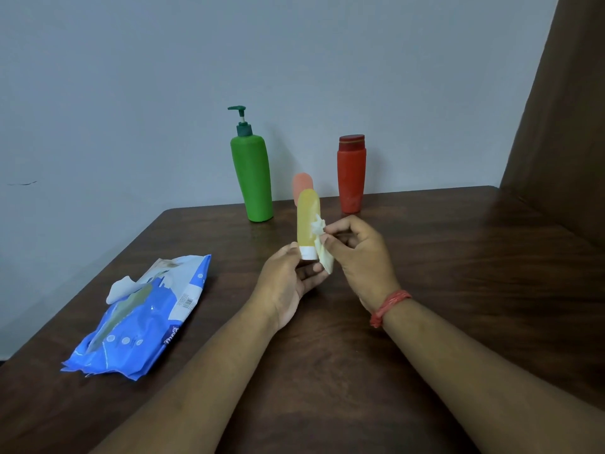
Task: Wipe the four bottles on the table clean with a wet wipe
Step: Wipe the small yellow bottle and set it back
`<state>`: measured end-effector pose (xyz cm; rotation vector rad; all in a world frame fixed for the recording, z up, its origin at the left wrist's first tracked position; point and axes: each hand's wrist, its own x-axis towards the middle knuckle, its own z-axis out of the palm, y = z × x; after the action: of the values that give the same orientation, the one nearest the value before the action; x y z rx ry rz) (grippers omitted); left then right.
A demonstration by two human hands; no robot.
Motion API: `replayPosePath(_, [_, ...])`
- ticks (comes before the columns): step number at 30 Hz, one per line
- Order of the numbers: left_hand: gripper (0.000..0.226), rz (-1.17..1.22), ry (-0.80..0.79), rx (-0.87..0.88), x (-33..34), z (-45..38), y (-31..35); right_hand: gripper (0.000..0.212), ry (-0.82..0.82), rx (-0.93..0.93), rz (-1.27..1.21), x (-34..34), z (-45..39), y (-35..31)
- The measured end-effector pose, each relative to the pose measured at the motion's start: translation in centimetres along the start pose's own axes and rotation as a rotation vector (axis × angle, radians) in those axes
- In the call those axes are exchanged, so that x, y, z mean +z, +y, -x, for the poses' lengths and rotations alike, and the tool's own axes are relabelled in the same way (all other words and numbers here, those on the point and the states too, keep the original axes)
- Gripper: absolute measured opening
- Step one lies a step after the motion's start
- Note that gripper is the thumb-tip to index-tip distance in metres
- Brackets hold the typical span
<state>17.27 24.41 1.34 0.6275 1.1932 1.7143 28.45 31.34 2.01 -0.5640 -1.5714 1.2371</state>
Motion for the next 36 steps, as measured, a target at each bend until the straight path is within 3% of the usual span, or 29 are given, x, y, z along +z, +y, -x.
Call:
replayPosePath(4, [0.008,0.013,0.092,0.083,0.5,0.1,-0.4,0.009,-0.007,-0.018,0.078,0.2,0.2,0.4])
replayPosePath(12, [0.027,0.081,-0.061,0.065,0.6,0.0,-0.7,0.009,0.046,-0.322,0.371,0.9,0.3,0.2])
replayPosePath(18, [0.024,0.113,-0.146,0.078,0.6,0.3,-0.3,0.007,0.191,-0.320,0.439,-0.9,-0.7,0.1])
replayPosePath(24, [0.034,0.070,-0.135,0.079,0.2,0.2,0.0,0.008,0.063,-0.400,0.513,-0.9,-0.5,0.3])
replayPosePath(30, [0.025,0.029,-0.175,0.017,0.9,1.1,0.1,0.013,0.308,-0.226,0.431,-3.6,-2.2,-0.5])
replayPosePath(33, [0.024,0.060,-0.179,0.014,1.1,1.2,0.0,0.011,0.249,-0.182,0.370,-3.3,-1.7,-0.1])
replayPosePath(36, [0.025,0.145,-0.143,0.047,0.6,0.8,0.2,0.007,0.072,-0.117,0.325,-1.6,-0.6,0.5])
